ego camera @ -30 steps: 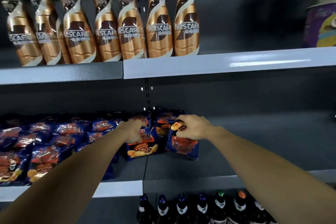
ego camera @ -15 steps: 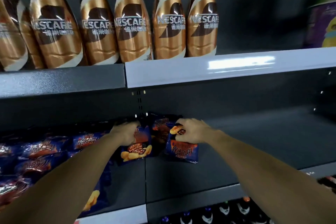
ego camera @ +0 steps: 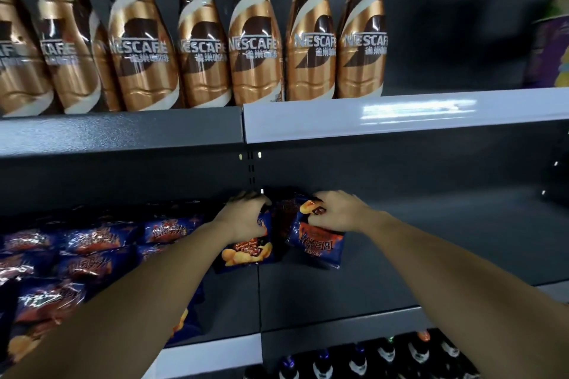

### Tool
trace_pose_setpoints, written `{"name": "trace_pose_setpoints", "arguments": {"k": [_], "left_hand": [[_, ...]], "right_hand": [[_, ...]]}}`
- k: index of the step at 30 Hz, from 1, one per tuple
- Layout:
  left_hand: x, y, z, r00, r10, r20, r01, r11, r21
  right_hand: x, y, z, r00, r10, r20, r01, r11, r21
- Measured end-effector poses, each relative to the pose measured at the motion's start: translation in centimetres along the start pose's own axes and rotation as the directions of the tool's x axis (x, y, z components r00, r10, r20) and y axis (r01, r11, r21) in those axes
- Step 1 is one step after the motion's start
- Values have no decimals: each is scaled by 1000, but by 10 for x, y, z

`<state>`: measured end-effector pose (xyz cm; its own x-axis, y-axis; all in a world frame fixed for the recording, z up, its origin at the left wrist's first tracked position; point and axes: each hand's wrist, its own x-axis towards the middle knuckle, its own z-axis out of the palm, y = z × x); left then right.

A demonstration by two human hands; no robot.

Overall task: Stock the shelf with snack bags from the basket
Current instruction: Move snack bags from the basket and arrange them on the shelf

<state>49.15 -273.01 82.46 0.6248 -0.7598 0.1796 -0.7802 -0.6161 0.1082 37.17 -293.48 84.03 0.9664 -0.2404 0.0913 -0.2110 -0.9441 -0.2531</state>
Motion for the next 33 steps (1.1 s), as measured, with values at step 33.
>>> {"name": "trace_pose_setpoints", "arguments": {"k": [33], "left_hand": [[38, 79, 4, 957, -225, 183, 276, 898, -342]], "right_hand": [[-44, 96, -9, 972, 194, 130, -193, 981, -20]]}}
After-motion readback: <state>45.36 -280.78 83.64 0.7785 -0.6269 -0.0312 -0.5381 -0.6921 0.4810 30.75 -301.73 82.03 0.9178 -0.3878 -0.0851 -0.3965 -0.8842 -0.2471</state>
